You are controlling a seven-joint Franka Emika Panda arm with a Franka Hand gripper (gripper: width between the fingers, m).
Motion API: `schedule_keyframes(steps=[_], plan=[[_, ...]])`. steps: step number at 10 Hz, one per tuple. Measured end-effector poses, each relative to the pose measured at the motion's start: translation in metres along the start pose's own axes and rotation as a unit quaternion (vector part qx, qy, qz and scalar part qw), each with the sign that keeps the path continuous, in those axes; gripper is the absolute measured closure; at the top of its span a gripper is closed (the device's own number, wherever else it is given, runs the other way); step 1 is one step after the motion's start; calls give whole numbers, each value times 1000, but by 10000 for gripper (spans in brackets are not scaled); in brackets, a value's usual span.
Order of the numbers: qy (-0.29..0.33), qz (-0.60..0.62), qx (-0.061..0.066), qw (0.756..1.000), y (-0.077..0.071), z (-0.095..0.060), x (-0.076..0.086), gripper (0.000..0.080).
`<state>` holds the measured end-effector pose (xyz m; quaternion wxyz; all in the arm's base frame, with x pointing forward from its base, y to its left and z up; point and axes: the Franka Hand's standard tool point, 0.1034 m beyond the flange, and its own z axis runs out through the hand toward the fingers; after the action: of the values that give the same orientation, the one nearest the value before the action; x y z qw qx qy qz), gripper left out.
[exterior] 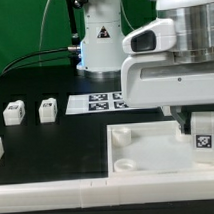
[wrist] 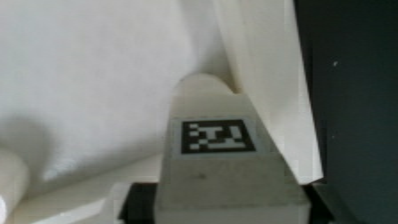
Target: Assemble one leg
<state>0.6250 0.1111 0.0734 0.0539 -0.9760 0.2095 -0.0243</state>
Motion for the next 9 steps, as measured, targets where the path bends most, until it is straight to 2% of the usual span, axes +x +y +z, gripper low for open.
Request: schedule_keyframes(steps=[3, 5, 8, 9], plan=[[-2, 154, 3, 988, 1, 0, 1, 506], [-4, 275, 7, 961, 1, 1, -1, 506], [-7, 357, 11, 934, 1, 2, -2, 506], [-7, 343, 11, 939, 0, 2, -2, 506]])
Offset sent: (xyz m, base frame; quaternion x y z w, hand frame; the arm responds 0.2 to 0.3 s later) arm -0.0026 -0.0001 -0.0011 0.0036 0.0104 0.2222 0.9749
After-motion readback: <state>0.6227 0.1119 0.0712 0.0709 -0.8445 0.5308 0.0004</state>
